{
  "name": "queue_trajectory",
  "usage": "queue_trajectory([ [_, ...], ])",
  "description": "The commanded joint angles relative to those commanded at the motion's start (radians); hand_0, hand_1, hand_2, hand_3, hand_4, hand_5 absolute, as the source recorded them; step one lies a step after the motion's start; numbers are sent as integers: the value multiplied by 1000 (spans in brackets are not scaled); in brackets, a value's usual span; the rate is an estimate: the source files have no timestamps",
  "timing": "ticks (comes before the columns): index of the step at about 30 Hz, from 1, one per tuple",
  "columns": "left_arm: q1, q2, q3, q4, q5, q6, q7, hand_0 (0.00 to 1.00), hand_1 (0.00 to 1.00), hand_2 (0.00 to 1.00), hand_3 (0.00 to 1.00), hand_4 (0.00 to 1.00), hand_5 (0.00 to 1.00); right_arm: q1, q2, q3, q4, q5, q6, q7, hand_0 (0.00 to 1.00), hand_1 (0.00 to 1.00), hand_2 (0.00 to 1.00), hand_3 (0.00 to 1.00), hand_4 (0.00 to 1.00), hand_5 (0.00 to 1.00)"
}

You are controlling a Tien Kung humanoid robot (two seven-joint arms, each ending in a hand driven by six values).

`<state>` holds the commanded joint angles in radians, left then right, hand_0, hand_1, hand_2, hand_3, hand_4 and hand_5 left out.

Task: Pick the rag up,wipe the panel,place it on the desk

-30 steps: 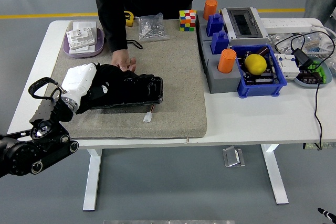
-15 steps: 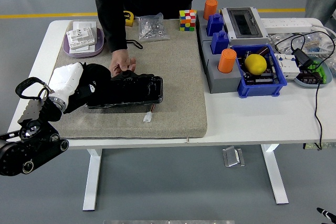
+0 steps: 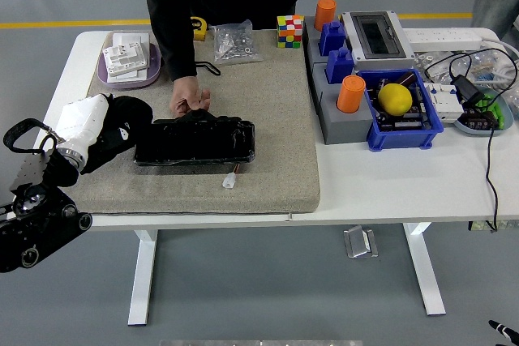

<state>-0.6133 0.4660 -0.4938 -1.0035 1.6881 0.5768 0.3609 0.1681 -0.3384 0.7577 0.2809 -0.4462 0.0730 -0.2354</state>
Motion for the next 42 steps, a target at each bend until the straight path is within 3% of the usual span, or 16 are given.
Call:
queue_trajectory([
  [11,50,14,-62,38,-8,7,-13,190,83,531,514,300,2,1,4,7,1,-3,-3,-2,769,588,707,651,998,597],
  [20,65,-2,-60,91,-54,26,-51,195,91,533,517,302,2,0,11,15,2,-5,-5,-3,769,590,707,652,998,598],
  [21,65,-3,-59,96,-61,27,-54,228,181,549,537,380,2,1,11,16,2,-5,-5,-4,769,590,707,652,998,598],
  [26,73,-13,-62,126,-139,42,-101,228,181,549,537,380,2,0,12,18,2,-5,-7,-6,769,590,707,652,998,598],
  [27,73,-14,-57,131,-162,44,-114,291,380,598,560,641,12,0,13,18,1,-5,-7,-6,769,590,708,651,998,599],
  [32,73,-22,-41,150,-227,42,-138,291,380,598,560,641,12,-1,17,18,2,-7,-8,-6,769,590,708,651,998,599],
  [33,74,-24,-42,152,-231,41,-139,350,477,641,578,725,79,-1,18,17,2,-7,-8,-5,769,590,708,651,998,596],
  [38,79,-24,-33,158,-267,35,-150,350,477,641,578,725,79,-2,17,23,1,-10,-9,-6,769,590,708,651,998,596],
  [39,80,-23,-33,158,-264,34,-149,411,610,740,648,856,244,-3,17,24,1,-11,-9,-6,770,590,708,651,998,595],
  [42,82,-21,-43,153,-255,30,-145,411,610,740,648,856,244,-5,17,26,0,-13,-9,-7,770,590,708,651,998,595],
])
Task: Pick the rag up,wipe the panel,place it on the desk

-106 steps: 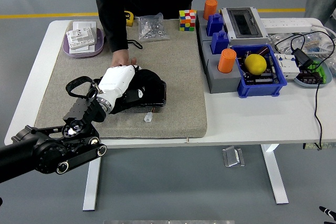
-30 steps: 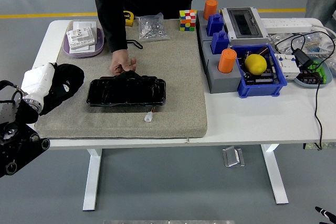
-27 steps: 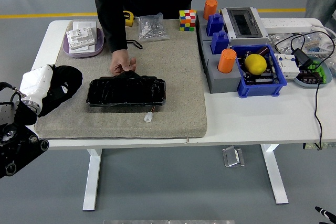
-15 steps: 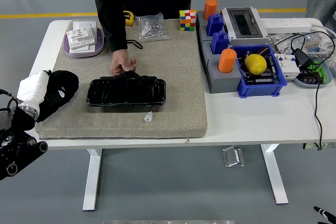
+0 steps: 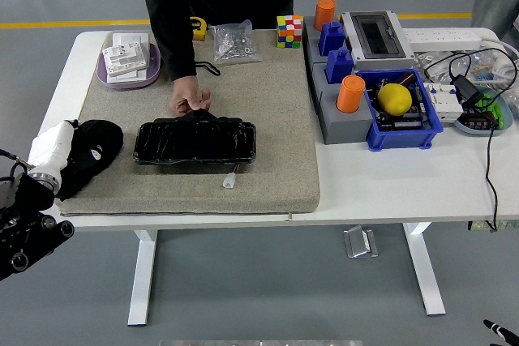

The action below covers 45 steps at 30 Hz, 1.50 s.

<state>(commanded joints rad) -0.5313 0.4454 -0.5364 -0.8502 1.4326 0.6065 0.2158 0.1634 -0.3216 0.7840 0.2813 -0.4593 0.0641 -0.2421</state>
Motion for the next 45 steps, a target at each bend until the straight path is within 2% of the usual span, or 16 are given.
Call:
queue_trajectory([
  [2,2,2,-6,-3,-2,-1,-3,411,610,740,648,856,244,0,0,-1,0,-1,0,0,770,590,708,651,998,595],
  [3,2,3,-7,-4,0,-2,-3,439,657,768,759,966,360,0,0,0,0,-2,0,0,769,589,708,649,998,598],
  [8,4,11,-19,-12,1,-16,1,439,657,768,759,966,360,1,2,-1,-1,-4,-2,0,769,589,708,649,998,598],
  [9,5,12,-21,-13,1,-16,0,452,672,780,791,998,518,1,2,-1,-1,-4,-3,1,770,583,707,645,998,595],
  [14,8,22,-29,-23,-13,-27,-4,452,672,780,791,998,518,1,2,-3,-2,-3,-5,1,770,583,707,645,998,595],
  [15,9,23,-30,-25,-16,-28,-5,466,689,790,801,998,627,1,2,-3,-2,-4,-5,1,770,584,707,644,998,592],
  [20,11,27,-34,-31,-39,-38,-18,466,689,790,801,998,627,0,2,-3,-2,-5,-6,1,770,584,707,644,998,592],
  [21,12,27,-35,-30,-50,-40,-24,473,711,802,818,998,819,0,2,-5,-2,-4,-6,1,770,583,707,642,998,585],
  [31,27,37,-59,-27,-68,-42,-36,479,722,812,826,998,855,-1,4,-11,-6,-2,-6,-1,770,582,708,639,998,580],
  [35,36,47,-91,-53,-64,-43,-34,491,731,818,830,998,879,0,4,-7,-7,-2,-7,-1,769,581,709,637,998,577],
  [39,56,63,-151,-104,-40,-43,-20,493,735,821,831,998,888,0,8,-3,-6,-4,-8,1,769,583,709,636,998,573],
  [45,82,98,-210,-218,13,-47,21,494,733,817,829,998,895,-6,8,-2,-7,-4,-7,1,768,583,709,634,998,569],
])
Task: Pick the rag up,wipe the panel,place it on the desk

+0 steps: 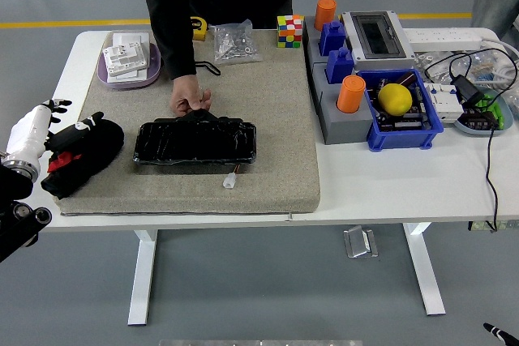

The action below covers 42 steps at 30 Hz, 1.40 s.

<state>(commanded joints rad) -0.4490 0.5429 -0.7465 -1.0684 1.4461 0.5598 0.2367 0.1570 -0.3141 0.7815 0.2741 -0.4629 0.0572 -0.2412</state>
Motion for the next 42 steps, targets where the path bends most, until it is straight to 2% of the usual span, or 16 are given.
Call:
queue_trajectory([
  [4,22,26,-29,-85,40,-23,57,494,733,817,829,998,895,0,0,2,0,1,-1,1,768,583,709,634,998,569],
  [8,60,68,-90,-213,115,-67,137,497,733,817,825,998,898,-1,1,6,0,1,0,2,769,583,709,634,998,567],
  [12,76,101,-134,-316,160,-85,164,500,728,805,815,998,885,-4,1,9,-5,2,1,1,769,583,708,634,998,567],
  [21,95,148,-240,-509,219,-124,212,495,726,801,809,998,880,-8,1,-2,-5,9,4,1,769,583,709,634,998,566],
  [23,97,153,-259,-537,185,-102,183,495,726,801,809,998,880,-10,2,-2,-4,9,5,1,769,583,709,634,998,566],
  [24,98,154,-263,-542,174,-97,177,485,704,780,796,998,845,-10,2,-1,-4,8,5,1,769,583,709,633,998,565],
  [29,110,143,-300,-568,123,-57,117,485,704,780,796,998,845,-9,6,-5,-2,10,5,2,769,583,709,633,998,565],
  [30,114,138,-302,-566,103,-42,98,483,677,760,777,998,726,-9,6,-6,-2,10,5,2,769,584,709,633,998,565],
  [32,119,129,-301,-557,51,-18,49,483,677,760,777,998,726,-10,7,-6,-2,11,4,2,769,584,709,633,998,565],
  [35,123,121,-284,-540,-59,9,-43,483,677,760,777,998,726,-9,8,-8,-2,10,4,0,769,584,709,633,998,565],
  [36,125,121,-278,-539,-98,14,-75,501,681,756,772,978,622,-9,8,-8,-1,10,4,0,769,583,709,633,998,565],
  [38,125,125,-264,-541,-189,25,-143,501,681,756,772,978,622,-9,8,-9,-1,10,4,0,769,583,709,633,998,565],
  [42,127,142,-251,-554,-351,25,-223,511,685,755,771,956,598,-7,9,-9,-1,9,3,0,769,583,709,633,998,566],
])
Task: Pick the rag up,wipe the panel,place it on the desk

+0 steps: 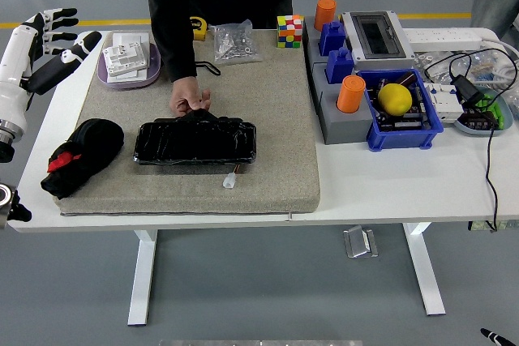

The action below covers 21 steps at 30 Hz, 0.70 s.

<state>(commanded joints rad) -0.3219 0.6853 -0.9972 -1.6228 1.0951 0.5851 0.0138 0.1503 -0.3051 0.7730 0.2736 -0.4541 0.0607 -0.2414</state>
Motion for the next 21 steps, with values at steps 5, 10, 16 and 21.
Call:
queue_trajectory([
  [5,4,21,7,-7,-212,-8,-66,511,685,755,771,956,598,1,2,1,0,-2,0,0,769,583,709,633,998,566],
  [10,15,48,9,-12,-354,-21,-101,516,690,750,765,939,562,4,0,-5,1,-3,-2,0,769,583,709,632,998,567],
  [16,33,65,1,-21,-494,-46,-175,521,692,747,760,926,533,10,-3,-23,1,-2,-3,0,769,583,709,633,998,569],
  [21,33,92,0,-32,-656,-75,-255,522,693,740,756,913,508,11,-2,-27,3,-1,-3,1,769,583,709,632,998,571],
])
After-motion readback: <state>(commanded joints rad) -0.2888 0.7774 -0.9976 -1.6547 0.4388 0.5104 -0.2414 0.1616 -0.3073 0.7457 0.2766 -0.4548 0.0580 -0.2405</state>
